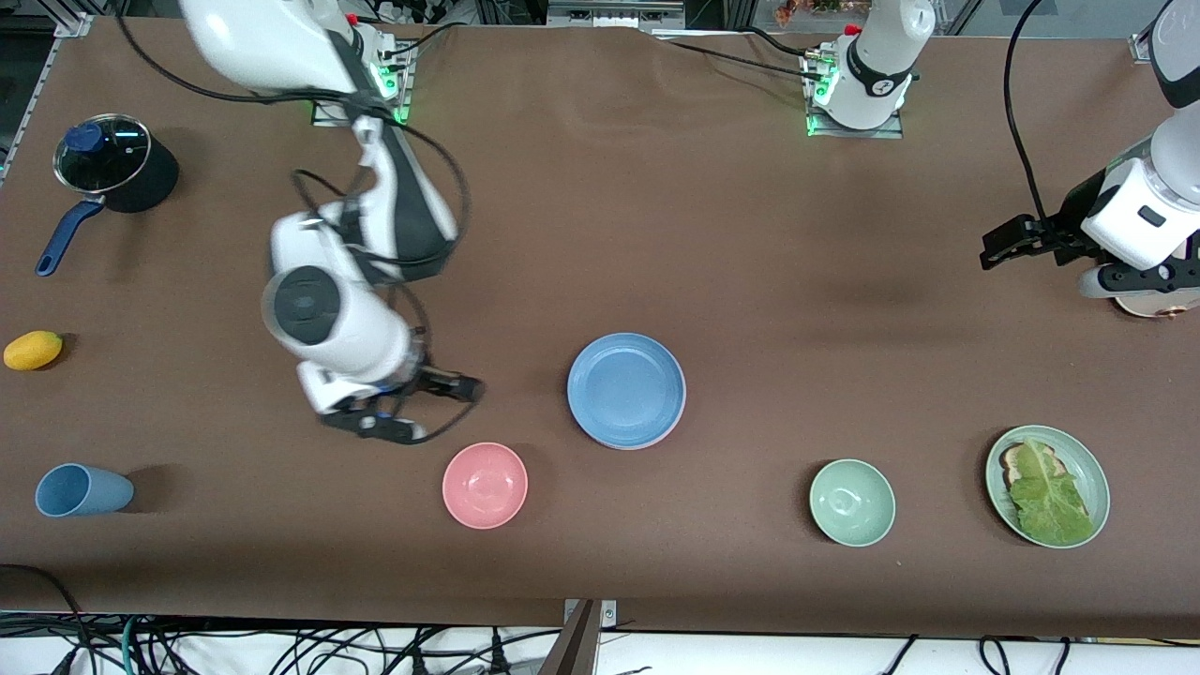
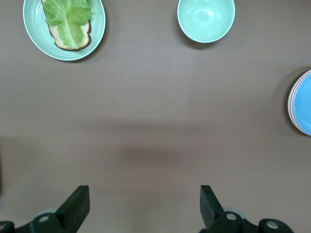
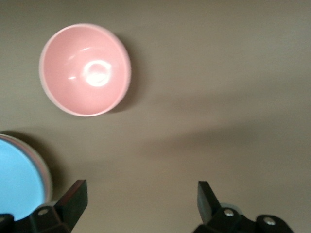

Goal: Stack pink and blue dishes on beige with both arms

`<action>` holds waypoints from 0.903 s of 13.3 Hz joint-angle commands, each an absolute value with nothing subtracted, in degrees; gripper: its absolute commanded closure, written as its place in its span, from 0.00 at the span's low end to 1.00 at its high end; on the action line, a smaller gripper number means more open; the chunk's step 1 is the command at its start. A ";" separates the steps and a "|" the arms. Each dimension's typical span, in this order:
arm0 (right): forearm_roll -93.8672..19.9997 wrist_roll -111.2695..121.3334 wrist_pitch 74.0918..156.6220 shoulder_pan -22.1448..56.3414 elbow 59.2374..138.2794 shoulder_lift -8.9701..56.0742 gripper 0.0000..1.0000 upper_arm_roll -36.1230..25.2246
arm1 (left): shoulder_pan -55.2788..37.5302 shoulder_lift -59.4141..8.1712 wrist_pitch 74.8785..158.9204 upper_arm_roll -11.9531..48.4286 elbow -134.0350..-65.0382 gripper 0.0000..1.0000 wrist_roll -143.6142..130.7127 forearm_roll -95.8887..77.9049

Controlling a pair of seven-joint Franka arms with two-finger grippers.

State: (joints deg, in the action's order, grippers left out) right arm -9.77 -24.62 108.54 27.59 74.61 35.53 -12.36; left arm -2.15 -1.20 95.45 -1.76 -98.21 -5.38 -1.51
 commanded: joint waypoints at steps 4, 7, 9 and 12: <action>-9.58 -5.64 101.27 26.63 82.78 23.58 0.00 -21.96 | -2.46 -1.32 94.92 -2.02 -95.80 0.00 -4.48 -2.81; -9.14 -3.53 92.84 26.63 82.97 17.07 0.00 -24.95 | -2.46 -1.49 95.01 -2.02 -95.19 0.00 -4.48 -2.81; -9.23 -0.80 89.14 26.63 82.97 14.34 0.00 -27.24 | -2.46 -2.28 95.10 -2.02 -94.92 0.00 -4.48 -2.73; -9.23 1.31 86.23 26.63 82.97 12.40 0.00 -29.35 | -2.55 -2.37 95.27 -2.02 -94.83 0.00 -4.48 -2.29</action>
